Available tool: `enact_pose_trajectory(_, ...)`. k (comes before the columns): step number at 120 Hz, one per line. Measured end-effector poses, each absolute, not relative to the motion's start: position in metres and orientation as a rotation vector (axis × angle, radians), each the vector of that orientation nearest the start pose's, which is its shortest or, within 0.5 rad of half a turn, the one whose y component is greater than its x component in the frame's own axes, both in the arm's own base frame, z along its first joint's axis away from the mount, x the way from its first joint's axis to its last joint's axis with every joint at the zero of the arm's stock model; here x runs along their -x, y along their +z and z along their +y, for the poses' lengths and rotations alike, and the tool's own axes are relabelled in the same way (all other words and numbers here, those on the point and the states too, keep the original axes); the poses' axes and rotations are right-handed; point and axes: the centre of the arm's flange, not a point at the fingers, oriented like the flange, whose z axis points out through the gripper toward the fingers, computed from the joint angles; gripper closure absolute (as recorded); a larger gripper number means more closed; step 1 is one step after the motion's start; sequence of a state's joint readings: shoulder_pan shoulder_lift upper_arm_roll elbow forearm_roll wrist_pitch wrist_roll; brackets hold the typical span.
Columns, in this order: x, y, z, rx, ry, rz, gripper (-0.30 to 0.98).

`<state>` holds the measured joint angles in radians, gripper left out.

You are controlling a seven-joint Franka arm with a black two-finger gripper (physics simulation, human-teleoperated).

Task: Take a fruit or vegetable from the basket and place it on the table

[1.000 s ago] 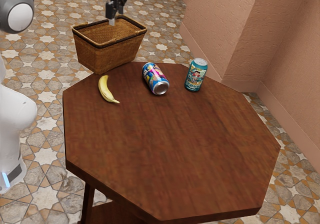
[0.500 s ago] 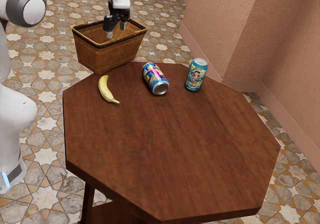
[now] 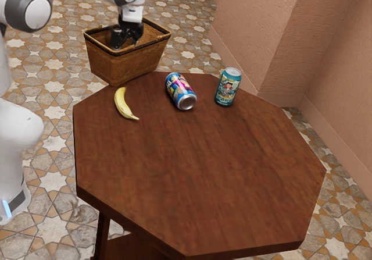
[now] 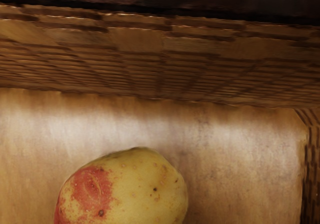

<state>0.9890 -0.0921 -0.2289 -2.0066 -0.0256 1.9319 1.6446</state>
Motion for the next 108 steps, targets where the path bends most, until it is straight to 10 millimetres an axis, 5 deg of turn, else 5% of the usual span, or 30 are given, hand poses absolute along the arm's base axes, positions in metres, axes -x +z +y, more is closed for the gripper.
enact_pose_trajectory(13,-0.402,0.492,0.345,2.813,-0.008,1.401,0.00)
enact_pose_trajectory(108,-0.389,0.475,0.363,2.896,-0.044,1.303,0.00)
